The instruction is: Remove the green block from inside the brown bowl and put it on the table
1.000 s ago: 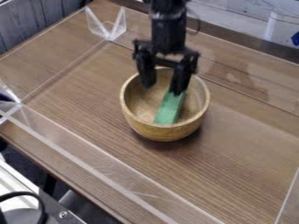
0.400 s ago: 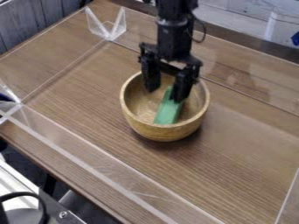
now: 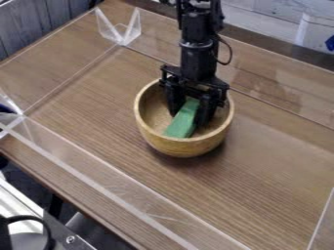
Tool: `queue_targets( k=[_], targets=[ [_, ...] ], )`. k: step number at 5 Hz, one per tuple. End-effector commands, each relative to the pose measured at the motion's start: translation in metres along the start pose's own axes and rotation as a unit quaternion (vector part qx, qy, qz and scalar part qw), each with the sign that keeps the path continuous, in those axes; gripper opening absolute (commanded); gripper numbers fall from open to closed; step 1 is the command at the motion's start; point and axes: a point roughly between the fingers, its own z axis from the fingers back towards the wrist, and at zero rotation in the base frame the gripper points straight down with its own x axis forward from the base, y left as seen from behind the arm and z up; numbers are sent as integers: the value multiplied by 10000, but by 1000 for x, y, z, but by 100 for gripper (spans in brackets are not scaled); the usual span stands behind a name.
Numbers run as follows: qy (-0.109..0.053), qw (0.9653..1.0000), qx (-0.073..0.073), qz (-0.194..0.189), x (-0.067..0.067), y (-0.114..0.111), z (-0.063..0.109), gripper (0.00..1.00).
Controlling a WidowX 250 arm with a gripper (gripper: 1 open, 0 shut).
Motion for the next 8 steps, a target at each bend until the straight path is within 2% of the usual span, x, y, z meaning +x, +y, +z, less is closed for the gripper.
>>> queue_targets(
  k=[1,3,4,5,6,7,8],
  targets=[
    [-365,9993,-51,-117,9,2,8,0],
    [-503,9985,-19,-214,-1,-1,46,0],
    [-761,9965,202,-294,-9,-7,75,0],
    [-1057,9929,412,-370,-21,-14,109,0],
    [-1425,9888,331,-293,-20,-36,131,0],
    [-1587,9866,241,-289,-12,-71,136,0],
    [-1687,9843,314,-407,-26,-99,133,0]
  ],
)
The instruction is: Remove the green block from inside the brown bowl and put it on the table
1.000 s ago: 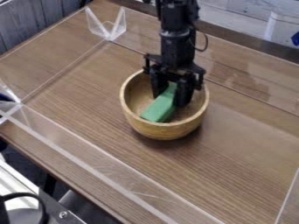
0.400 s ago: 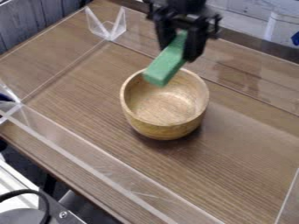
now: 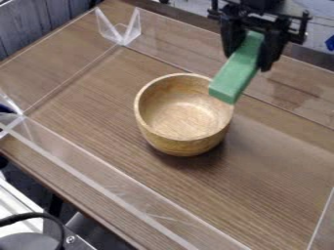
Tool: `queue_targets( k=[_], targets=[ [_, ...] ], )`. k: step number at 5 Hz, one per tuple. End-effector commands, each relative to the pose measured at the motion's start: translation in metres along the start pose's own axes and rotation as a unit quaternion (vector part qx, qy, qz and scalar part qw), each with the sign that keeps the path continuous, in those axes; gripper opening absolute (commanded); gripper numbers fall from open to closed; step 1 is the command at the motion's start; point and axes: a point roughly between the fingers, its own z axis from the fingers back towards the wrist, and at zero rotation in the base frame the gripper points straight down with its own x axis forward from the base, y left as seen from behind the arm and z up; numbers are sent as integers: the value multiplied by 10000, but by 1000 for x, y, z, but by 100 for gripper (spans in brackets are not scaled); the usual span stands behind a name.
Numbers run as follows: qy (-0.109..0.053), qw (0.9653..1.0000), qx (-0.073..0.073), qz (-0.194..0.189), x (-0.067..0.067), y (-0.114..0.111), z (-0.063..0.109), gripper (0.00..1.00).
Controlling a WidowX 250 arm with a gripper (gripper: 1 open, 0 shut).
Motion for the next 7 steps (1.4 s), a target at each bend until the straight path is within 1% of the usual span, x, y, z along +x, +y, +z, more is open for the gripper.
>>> queue_targets(
  k=[1,2,3,4,5,6,7],
  targets=[
    [-377,9992,100,-8,-15,-11,19,0],
    [-386,9990,227,-12,-33,-16,16,0],
    [-171,9997,121,89,-43,-25,16,0],
    [44,9998,48,180,-47,-33,13,0],
    [254,9990,352,109,-61,-31,-5,0],
    [426,9971,633,31,-83,-26,-30,0],
    [82,9991,417,-18,-92,-24,-50,0]
  ],
)
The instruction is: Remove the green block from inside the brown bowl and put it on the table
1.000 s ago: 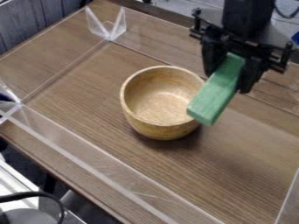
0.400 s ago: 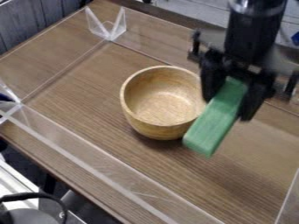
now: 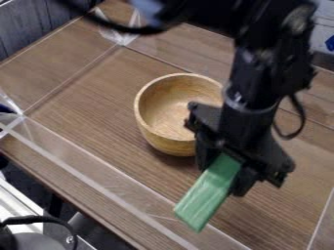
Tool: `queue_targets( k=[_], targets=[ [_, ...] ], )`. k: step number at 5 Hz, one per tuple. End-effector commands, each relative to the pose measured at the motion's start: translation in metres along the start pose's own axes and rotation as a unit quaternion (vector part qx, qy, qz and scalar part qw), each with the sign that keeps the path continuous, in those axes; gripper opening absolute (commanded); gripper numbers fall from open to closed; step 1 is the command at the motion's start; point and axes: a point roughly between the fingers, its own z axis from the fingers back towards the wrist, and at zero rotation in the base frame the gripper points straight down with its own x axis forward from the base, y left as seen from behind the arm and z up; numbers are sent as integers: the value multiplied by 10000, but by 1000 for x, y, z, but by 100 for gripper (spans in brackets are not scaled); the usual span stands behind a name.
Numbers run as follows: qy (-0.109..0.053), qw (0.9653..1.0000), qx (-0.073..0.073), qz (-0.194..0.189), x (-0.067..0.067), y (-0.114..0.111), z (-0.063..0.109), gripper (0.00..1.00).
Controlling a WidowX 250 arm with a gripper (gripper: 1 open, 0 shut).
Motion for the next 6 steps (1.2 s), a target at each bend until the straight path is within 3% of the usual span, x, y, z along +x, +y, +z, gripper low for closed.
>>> queue_targets(
  k=[1,2,4,6],
  targets=[
    [-503,9985,-228,15,4,2,-2,0],
    [-578,9979,-261,-151,10,1,-3,0],
    [-843,9957,-363,-111,17,8,-7,0],
    [-1043,9907,-773,-408,-6,-6,-14,0]
  ],
)
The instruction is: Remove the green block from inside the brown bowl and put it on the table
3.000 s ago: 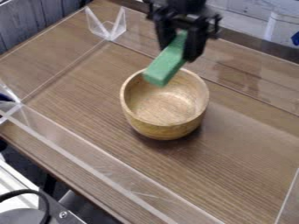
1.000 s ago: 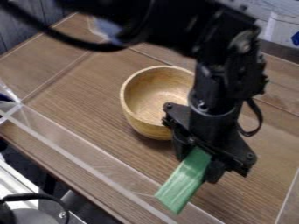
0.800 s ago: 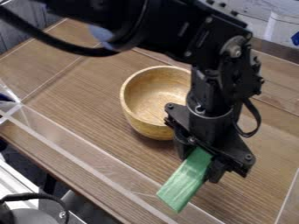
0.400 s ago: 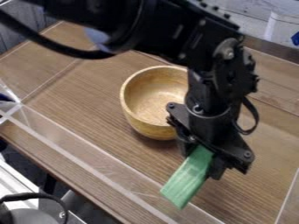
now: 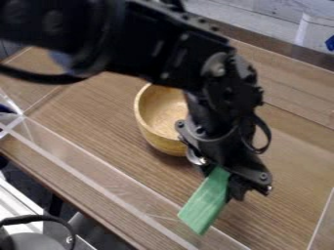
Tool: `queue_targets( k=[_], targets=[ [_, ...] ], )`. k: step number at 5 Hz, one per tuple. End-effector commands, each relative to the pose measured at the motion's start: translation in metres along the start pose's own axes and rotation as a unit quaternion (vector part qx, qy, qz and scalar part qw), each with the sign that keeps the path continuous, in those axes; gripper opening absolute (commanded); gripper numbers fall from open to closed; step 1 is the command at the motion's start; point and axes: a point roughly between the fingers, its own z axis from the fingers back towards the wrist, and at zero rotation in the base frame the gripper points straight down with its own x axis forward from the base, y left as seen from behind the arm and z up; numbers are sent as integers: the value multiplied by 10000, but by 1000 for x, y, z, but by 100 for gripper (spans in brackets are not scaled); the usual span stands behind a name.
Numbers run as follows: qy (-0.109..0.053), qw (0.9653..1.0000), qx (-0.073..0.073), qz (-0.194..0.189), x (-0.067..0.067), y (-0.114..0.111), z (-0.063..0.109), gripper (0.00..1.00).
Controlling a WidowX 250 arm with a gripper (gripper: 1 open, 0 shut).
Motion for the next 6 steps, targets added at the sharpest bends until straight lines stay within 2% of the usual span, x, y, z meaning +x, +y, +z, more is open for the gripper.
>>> queue_targets(
  k=[1,2,3,5,6],
  targets=[
    [-108,9994,-228,-220,-9,-11,0,0],
    [-229,9988,-322,-297,-12,-18,-13,0],
    [-509,9971,-396,-406,-7,-23,-25,0],
    [-1078,9931,-445,-116,15,-8,21,0],
    [-1444,9888,-374,47,13,-10,41,0]
  ],
)
